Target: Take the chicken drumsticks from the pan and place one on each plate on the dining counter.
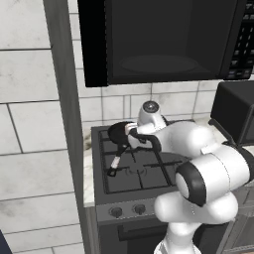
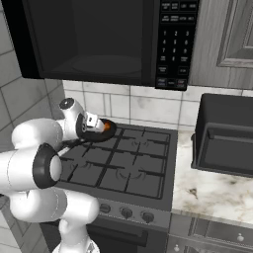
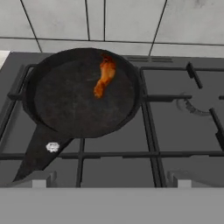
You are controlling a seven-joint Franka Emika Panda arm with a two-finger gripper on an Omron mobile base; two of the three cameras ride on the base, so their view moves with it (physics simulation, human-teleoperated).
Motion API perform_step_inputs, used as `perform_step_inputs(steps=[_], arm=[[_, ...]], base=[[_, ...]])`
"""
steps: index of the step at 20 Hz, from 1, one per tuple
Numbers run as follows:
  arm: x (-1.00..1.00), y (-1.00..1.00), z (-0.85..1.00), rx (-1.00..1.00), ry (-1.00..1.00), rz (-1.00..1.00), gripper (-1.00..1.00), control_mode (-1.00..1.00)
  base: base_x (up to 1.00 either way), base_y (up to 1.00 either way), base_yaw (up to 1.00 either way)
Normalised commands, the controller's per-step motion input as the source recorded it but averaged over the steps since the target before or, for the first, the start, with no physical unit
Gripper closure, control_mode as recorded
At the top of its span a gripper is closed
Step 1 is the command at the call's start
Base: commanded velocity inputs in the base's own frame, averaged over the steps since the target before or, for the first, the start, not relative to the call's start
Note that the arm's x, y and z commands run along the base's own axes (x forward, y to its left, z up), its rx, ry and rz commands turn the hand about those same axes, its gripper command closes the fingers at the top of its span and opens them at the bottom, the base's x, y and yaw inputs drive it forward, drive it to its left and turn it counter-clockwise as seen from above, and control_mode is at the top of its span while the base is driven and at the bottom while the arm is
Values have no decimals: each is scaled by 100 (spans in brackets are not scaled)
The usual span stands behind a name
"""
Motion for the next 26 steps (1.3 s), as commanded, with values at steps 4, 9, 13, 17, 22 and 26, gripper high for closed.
perform_step_inputs(steps=[4, 9, 13, 17, 22, 26], arm=[[63, 0, -15, 0, 0, 0, -100, -100], [61, 0, -7, 0, 1, 0, -100, -100], [54, 3, -16, 0, 0, 0, -100, -100], [45, 18, -30, 0, 0, -1, -100, -100], [43, 10, -26, 0, 0, 0, -100, -100], [35, 8, -25, 0, 0, 0, -100, -100]], base=[[0, 0, 0], [0, 0, 0], [0, 0, 0], [0, 0, 0], [0, 0, 0], [0, 0, 0]])
